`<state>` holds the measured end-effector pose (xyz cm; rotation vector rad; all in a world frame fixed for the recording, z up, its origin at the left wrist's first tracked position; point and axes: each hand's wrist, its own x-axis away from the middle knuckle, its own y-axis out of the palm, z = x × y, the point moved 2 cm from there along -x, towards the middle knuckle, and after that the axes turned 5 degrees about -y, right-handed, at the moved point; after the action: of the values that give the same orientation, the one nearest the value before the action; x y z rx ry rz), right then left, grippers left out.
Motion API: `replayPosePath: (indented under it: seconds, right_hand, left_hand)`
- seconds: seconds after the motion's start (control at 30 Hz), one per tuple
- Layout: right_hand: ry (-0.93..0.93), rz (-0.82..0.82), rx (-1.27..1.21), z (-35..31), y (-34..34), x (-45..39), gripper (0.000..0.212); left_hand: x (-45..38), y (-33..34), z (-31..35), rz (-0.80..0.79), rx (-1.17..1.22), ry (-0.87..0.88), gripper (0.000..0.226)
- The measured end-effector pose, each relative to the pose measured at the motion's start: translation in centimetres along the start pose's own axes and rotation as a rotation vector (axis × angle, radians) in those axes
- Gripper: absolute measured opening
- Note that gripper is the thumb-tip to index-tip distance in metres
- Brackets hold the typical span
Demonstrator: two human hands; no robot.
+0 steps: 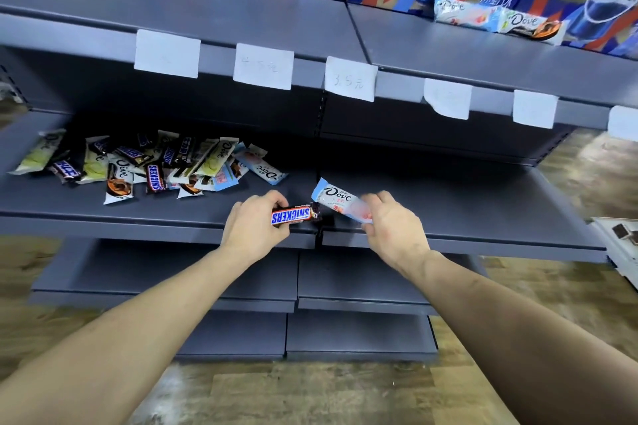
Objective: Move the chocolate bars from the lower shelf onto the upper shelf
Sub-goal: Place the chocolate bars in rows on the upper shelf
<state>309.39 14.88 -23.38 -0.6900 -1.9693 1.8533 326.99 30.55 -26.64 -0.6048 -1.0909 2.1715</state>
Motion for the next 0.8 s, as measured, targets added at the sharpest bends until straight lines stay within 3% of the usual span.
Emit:
replayPosePath:
  seconds: [0.17,0.3,0.5,0.67,0.8]
  right_hand:
    - [-0.025,0.035,-0.005,1.7,-1.3,1.7,0.046]
    - [-0.03,0.062,-0.032,3.0,-1.9,3.1,0.044]
    - [-0.054,0.09,-0.066,4.3,-2.6,4.9,0.045]
    - [-0.108,0.133,-0.107,5.1,-3.8,6.0,0.047]
    - [-0.163,0.186,-0.146,5.9,-5.1,7.0,0.047]
  left_hand:
    - [1.4,1.2,1.2,-0.021,0.16,-0.213,0.041]
    - [3.1,1.7,3.4,-0.088,0.128,-0.175,0.084]
    - [4.7,1.6,5.5,-0.133,0.212,-0.095,0.049]
    - [5.7,0.8,7.4,-0.036,0.211,-0.167,0.059]
    - [6.5,-0.1,8.8,-0.026,0.35,-0.144,0.062]
